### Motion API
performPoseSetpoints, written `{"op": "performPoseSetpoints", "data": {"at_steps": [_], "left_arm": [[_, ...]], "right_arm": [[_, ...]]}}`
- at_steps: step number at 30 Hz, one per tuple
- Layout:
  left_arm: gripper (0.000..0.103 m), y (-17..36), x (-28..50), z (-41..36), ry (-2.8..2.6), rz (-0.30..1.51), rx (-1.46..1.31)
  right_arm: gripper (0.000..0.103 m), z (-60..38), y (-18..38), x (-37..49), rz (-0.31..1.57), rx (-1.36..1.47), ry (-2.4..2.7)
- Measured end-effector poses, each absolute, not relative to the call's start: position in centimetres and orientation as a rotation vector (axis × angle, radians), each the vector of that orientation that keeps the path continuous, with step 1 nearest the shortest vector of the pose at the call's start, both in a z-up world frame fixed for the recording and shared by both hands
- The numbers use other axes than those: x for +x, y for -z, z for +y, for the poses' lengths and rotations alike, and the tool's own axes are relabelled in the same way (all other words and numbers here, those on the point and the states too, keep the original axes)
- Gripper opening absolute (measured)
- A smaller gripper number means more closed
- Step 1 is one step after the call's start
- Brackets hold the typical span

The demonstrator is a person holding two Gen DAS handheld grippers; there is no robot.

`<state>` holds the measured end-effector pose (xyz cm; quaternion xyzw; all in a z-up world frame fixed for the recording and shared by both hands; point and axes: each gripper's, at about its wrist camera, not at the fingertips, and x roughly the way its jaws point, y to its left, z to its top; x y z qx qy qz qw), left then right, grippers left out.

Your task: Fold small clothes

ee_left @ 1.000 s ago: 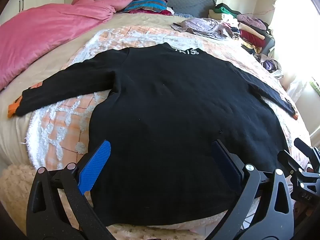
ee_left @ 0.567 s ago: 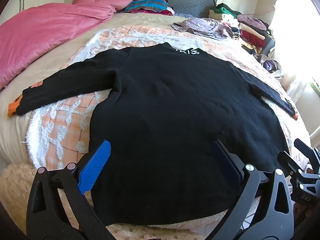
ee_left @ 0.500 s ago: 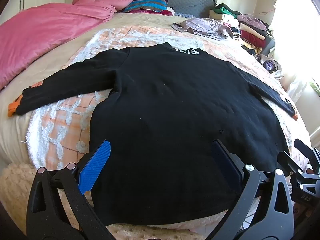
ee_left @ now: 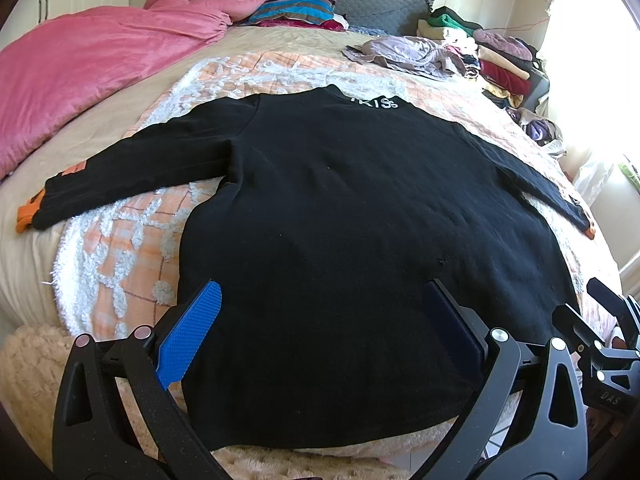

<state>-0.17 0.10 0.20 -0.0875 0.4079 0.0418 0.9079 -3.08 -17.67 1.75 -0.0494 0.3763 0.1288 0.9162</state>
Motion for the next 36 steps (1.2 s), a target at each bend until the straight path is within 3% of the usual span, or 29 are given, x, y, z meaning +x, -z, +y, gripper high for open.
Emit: {"op": "performPoseSetpoints", "data": {"at_steps": [36], "left_arm": [[0.094,-0.39,-0.38,0.03,-0.09,0.841,-0.174]], "right_arm": [[0.099,-17.4,-1.94,-2.7,0.769,-0.104,-0.27]]}}
